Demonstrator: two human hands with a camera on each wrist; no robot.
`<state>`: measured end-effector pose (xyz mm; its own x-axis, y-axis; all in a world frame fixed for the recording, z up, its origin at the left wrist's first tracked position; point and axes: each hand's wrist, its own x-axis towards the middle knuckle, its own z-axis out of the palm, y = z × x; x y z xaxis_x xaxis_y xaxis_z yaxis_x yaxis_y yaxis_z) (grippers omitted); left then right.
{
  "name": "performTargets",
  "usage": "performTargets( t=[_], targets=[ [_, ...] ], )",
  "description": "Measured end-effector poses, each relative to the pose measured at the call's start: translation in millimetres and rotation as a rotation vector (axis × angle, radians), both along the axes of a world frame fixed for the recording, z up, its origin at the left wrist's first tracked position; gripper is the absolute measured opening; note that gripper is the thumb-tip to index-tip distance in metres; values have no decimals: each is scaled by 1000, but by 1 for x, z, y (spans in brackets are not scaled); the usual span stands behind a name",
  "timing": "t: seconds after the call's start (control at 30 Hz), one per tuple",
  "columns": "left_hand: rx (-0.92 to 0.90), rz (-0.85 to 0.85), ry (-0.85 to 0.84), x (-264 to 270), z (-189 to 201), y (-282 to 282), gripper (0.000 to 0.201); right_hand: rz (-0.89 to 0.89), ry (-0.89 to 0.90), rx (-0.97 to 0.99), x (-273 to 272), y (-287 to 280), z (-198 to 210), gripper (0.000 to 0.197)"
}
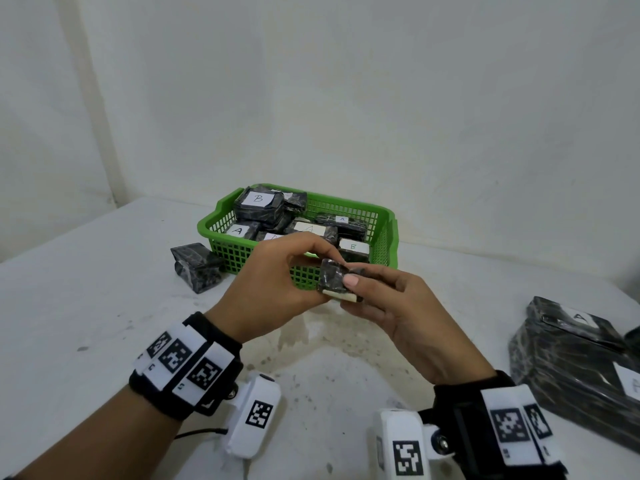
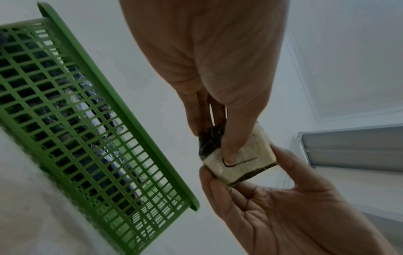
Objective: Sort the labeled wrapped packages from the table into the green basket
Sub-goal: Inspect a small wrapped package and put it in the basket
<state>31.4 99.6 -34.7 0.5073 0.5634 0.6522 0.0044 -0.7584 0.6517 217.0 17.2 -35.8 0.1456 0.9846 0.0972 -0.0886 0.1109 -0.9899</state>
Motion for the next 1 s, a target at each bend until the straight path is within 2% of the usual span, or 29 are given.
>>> performTargets(
  t=[0.1,0.17,0.27,0.37,0.5,0.57,0.73,0.83,0.93,1.0],
  targets=[
    [-15,6,-7,-1,1,1,32,-31,-6,18,2,1,-2,38],
    [-6,6,-1,-1,1,0,32,-44,6,19,1,3,-3,33],
    [4,2,3,-1,1,-1,31,-25,16,17,-2,2,-2,54],
    [10,-13,11,-1,3,-1,35,-41,-19,49,-2,2,-2,60],
    [-201,-82,54,-5,-1,2,71,-94,-87,124,1,0,-1,56],
    [-371,-156,32,-7,-1,4,78,-121,-131,174,4,-2,0,55],
    [-467,-119,3,-3,2,4,51,-77,-234,242,6,-1,-2,66],
    [-491,-133,-40,-1,1,5,52,-78,-310,239,6,-3,0,76],
    [-370,-99,-94,-3,0,6,54,-73,-244,148,6,-4,0,87],
    [-321,-115,-112,-1,-2,5,52,-66,-130,79,4,-2,-1,79]
  ],
)
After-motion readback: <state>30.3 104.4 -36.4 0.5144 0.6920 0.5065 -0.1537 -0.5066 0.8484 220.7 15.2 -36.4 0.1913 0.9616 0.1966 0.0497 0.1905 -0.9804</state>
